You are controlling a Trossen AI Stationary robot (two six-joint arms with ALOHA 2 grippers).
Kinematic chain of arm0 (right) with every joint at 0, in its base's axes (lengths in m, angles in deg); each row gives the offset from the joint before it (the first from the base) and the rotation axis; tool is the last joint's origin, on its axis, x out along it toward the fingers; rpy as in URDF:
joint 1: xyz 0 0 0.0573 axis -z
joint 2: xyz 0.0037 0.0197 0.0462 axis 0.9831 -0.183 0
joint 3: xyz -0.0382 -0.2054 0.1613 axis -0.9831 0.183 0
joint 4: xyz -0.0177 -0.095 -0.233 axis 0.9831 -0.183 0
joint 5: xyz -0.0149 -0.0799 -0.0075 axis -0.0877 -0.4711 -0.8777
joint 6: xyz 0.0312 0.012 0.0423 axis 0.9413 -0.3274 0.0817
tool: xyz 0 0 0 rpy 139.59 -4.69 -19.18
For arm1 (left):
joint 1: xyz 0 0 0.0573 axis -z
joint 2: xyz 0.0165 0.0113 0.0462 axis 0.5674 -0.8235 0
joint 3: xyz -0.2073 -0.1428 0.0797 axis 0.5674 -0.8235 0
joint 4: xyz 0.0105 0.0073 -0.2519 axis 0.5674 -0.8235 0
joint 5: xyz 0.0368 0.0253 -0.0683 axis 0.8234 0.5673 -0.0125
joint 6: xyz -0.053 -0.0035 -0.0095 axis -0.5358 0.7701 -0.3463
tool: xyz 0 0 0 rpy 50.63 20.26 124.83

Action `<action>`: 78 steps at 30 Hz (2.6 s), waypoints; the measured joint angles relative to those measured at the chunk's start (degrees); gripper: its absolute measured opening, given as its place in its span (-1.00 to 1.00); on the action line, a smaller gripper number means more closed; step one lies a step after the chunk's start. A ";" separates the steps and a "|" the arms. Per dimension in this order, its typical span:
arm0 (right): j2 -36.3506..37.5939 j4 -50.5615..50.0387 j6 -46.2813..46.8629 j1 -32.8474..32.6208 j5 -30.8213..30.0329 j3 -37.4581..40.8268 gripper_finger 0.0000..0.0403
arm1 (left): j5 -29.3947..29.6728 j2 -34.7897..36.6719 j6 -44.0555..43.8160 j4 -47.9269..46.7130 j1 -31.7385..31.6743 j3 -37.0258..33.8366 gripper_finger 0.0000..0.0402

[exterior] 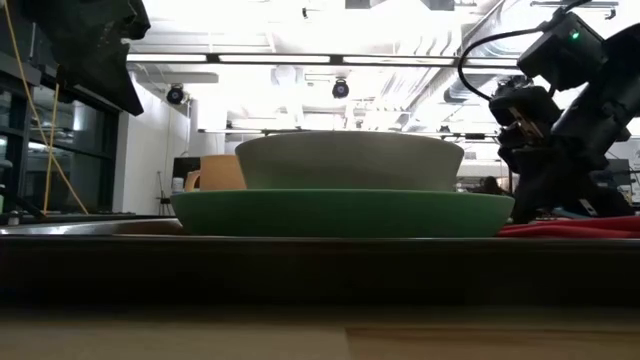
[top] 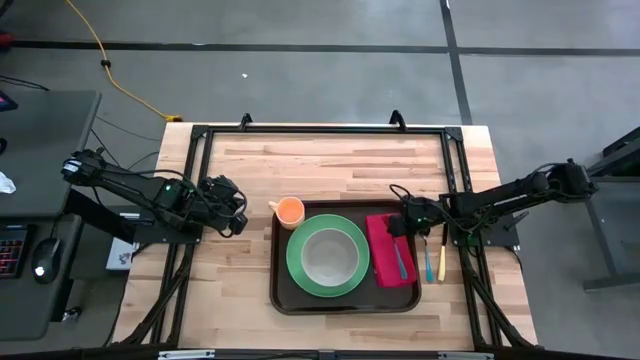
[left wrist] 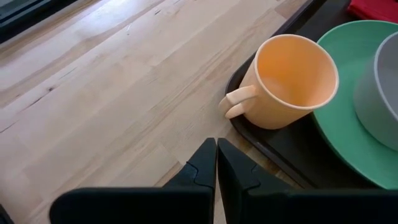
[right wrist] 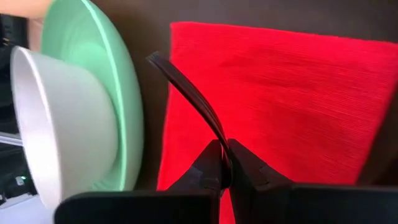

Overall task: Set up tray
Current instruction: Put the fork on top of the table napkin on the serving tray, then adjust the table napkin on the serving tray

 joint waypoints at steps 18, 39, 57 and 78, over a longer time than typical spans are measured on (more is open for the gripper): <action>-0.01 -3.13 -0.21 0.00 1.00 0.00 -0.79 | -0.04 0.00 0.00 0.00 -0.02 0.00 -0.78; 0.09 -2.42 0.49 0.02 6.26 0.04 -0.51 | -0.28 0.00 0.35 0.00 -0.01 0.00 -0.78; 0.11 -4.55 4.49 0.04 12.13 0.04 -0.51 | -1.03 0.00 1.36 0.02 -0.02 0.00 -0.78; 0.11 -1.69 6.19 0.00 13.57 0.02 -0.51 | -1.01 0.00 1.33 0.02 0.00 0.00 -0.78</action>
